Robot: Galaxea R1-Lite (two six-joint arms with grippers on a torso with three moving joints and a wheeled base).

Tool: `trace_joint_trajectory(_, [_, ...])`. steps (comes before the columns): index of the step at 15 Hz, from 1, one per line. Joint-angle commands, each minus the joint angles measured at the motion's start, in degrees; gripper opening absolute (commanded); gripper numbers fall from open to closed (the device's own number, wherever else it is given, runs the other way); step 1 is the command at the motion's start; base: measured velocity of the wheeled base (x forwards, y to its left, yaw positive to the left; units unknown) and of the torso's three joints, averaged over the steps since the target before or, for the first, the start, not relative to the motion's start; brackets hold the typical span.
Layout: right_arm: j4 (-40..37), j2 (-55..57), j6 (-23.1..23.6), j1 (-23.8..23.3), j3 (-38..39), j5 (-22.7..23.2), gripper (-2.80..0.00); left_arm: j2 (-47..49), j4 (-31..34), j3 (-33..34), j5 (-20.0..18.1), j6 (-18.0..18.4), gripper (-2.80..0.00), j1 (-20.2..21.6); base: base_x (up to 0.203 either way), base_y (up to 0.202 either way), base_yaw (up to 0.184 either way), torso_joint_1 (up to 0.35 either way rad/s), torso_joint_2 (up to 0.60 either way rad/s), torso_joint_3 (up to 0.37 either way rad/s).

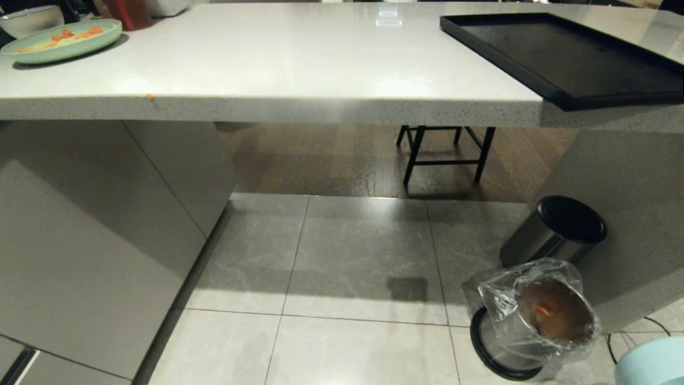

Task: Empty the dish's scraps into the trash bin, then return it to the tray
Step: Put the bowl back to the table

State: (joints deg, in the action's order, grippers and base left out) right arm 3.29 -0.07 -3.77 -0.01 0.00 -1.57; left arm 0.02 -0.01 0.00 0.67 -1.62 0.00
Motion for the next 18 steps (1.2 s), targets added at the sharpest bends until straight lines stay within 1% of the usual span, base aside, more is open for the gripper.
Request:
trace_joint_trajectory(1, [0.0, 0.1, 0.0, 0.0, 0.0, 0.0, -2.8, 0.1, 0.0, 0.0, 0.0, 0.0, -2.8, 0.0, 0.0, 0.0, 0.0, 0.002, 0.0, 0.208])
trace_joint_trajectory(9, [0.0, 0.1, 0.0, 0.0, 0.0, 0.0, -2.8, 0.1, -0.1, 0.0, 0.0, 0.0, -2.8, 0.0, 0.0, 0.0, 0.0, 0.0, 0.0, 0.203])
trace_joint_trajectory(18, [0.0, 0.1, 0.0, 0.0, 0.0, 0.0, -2.8, 0.1, -0.1, 0.0, 0.0, -0.1, -2.8, 0.0, 0.0, 0.0, 0.0, 0.0, 0.0, 0.021])
